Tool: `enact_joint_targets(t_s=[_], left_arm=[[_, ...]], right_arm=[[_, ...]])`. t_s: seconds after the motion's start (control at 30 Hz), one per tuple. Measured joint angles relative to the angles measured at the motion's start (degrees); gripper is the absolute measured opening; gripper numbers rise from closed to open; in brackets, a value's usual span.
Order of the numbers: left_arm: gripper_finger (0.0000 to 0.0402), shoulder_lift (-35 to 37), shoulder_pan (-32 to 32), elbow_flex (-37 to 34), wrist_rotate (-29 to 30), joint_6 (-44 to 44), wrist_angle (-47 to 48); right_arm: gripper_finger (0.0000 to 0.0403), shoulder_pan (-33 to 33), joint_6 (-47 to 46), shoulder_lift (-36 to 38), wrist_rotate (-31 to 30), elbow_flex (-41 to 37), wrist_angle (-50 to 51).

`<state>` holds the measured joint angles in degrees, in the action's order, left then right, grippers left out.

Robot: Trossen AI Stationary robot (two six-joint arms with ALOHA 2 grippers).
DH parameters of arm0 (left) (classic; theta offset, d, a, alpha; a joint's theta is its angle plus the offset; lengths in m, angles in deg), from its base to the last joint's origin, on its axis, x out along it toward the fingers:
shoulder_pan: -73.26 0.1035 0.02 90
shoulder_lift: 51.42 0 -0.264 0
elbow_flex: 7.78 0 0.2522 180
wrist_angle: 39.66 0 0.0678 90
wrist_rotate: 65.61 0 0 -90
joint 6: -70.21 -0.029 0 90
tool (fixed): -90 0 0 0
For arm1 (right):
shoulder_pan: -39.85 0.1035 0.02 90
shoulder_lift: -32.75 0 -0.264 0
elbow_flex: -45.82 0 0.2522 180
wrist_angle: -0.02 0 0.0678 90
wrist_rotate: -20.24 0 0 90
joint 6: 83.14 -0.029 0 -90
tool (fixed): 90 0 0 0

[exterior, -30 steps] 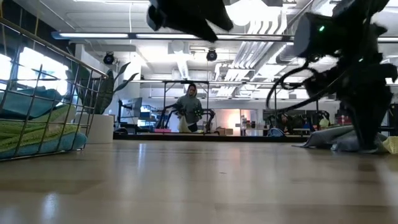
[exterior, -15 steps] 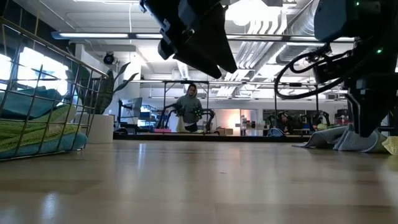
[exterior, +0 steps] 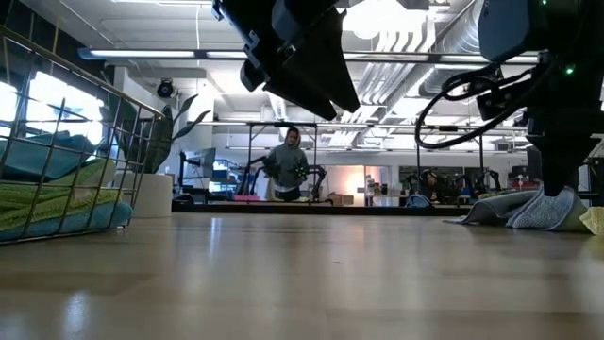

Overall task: Fold microfiber towels
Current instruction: Fold the gray microfiber towel

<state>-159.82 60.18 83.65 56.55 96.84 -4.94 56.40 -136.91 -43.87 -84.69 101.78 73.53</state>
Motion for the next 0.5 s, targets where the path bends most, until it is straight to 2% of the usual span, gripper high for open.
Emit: enact_joint_targets(t_s=[0.27, 0.5], left_arm=[[0.0213, 0.0, 0.0, 0.0, 0.0, -0.6, 0.0], [0.0213, 0.0, 0.0, 0.0, 0.0, -0.9, 0.0]], right_arm=[[0.0154, 0.0, -3.9, 0.0, -6.0, 0.0, 3.7], [0.0154, 0.0, -8.2, 0.0, -5.9, 0.0, 4.7]])
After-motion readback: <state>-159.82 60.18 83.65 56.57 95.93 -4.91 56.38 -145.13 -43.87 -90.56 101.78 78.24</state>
